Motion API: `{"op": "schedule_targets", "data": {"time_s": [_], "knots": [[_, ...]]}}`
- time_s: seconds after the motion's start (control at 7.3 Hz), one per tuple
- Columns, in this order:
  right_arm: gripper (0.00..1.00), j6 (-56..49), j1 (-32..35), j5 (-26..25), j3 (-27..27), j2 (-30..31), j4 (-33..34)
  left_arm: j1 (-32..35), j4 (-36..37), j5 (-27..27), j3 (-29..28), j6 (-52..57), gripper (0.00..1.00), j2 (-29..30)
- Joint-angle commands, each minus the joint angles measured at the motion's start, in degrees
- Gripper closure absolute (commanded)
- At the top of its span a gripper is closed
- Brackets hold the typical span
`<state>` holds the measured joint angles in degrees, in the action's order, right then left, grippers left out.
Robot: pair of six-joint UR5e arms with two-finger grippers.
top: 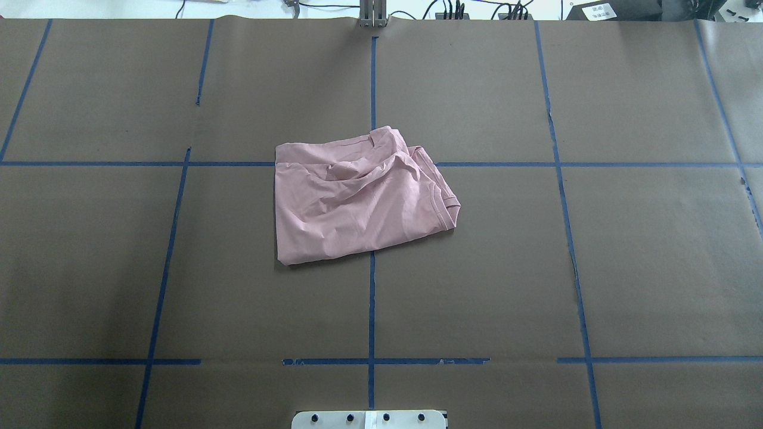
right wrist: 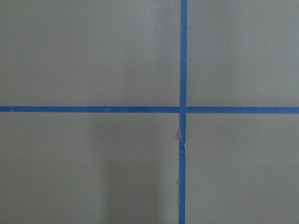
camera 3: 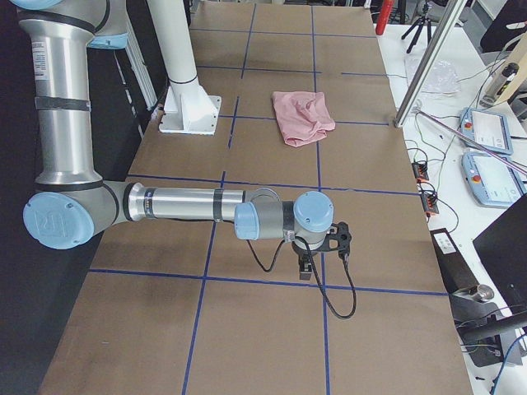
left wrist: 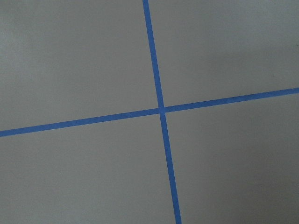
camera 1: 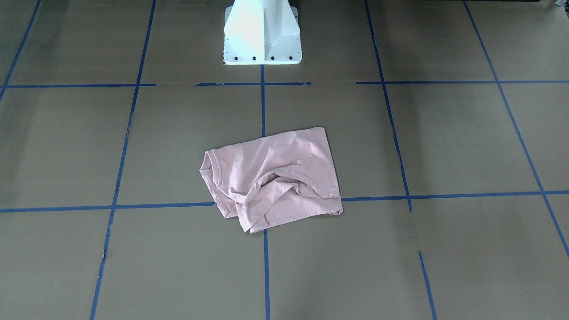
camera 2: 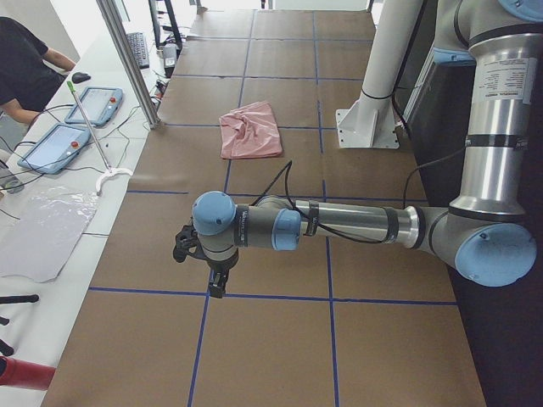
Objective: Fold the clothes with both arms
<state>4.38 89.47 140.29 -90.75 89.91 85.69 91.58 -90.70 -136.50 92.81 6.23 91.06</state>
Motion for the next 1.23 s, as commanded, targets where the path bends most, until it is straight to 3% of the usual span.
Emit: {"op": "schedule_targets", "data": {"time_s": [0.0,1.1], "knots": [[0.00,0.0,0.0,0.0,0.1,0.0,0.0,0.0,0.0,-0.3,0.0,-3.0,0.00,0.0],[0.00,0.0,0.0,0.1,0.6,0.2,-0.3,0.0,-0.3,-0.3,-0.1,-3.9,0.00,0.1]]}}
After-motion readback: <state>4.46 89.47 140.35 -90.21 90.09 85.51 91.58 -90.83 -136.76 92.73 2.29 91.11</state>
